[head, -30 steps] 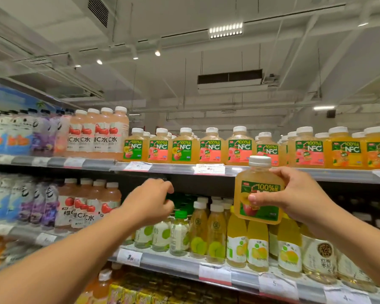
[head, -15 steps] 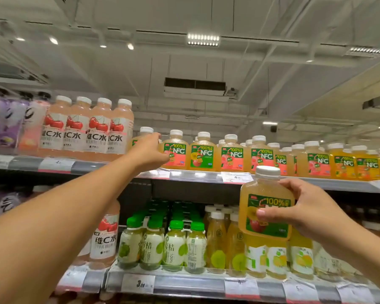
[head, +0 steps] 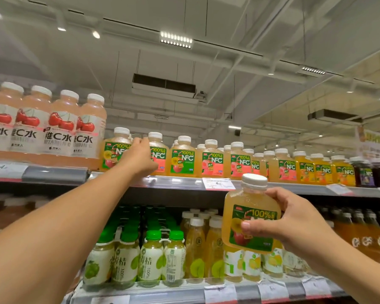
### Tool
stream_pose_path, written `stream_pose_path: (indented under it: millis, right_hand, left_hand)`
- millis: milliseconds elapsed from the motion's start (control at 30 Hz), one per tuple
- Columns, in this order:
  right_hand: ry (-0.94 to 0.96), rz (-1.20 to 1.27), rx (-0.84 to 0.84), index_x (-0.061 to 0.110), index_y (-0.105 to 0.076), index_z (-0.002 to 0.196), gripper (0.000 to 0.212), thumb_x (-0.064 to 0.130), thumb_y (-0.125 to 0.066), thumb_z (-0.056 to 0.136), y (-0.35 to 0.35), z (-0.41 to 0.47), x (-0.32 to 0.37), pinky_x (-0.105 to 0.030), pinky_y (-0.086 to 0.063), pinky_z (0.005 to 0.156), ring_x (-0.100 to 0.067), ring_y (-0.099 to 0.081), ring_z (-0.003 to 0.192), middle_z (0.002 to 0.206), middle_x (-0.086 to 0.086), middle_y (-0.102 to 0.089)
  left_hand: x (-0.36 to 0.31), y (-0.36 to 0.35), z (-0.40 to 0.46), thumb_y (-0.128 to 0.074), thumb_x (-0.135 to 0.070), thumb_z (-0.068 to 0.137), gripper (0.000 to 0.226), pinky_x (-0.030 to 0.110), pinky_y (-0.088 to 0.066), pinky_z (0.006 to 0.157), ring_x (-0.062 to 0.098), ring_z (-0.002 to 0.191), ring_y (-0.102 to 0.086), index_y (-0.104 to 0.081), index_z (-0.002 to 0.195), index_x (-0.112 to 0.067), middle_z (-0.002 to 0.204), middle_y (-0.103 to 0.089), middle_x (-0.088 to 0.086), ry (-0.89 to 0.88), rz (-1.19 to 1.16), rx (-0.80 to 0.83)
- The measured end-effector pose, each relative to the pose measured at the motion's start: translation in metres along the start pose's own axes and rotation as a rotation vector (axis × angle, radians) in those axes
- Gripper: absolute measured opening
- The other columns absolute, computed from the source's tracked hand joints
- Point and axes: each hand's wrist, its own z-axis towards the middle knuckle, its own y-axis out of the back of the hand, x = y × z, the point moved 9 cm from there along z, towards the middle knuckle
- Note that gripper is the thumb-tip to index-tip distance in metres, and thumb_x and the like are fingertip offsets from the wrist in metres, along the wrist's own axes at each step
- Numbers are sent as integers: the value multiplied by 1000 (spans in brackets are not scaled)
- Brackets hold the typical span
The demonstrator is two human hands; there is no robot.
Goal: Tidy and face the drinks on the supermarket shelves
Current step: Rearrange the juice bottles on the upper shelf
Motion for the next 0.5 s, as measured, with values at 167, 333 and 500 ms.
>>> stream_pose_path:
  millis: [167,333,500]
  right_hand:
    - [-5,25,-3,27,-63,105,82,37,-97,31,5,3,-7,-31,-60,67,-16,-74,82,91,5,-75]
    - [8,48,6,28,-62,105,78,35,-95,34,6,6,-11,-25,-58,62,-13,-73,80,89,8,-75]
    - [35,85,6,26,-63,107,78,34,-96,36,10,8,-15,-34,-60,70,-17,-74,83,91,3,-76]
  left_hand:
    - [-1,5,0,-78,-30,76,78,38,-50,75,28,92,-56,-33,135,-8,136,-28,12,-13,-19,-45]
    - [-3,18,-2,-79,-32,76,61,41,-54,74,27,86,-59,-37,118,-18,114,-49,12,-21,-68,-97]
    - [-13,25,-11,-88,-27,65,82,42,-51,87,27,105,-56,-38,129,-18,123,-53,9,-55,-123,-73]
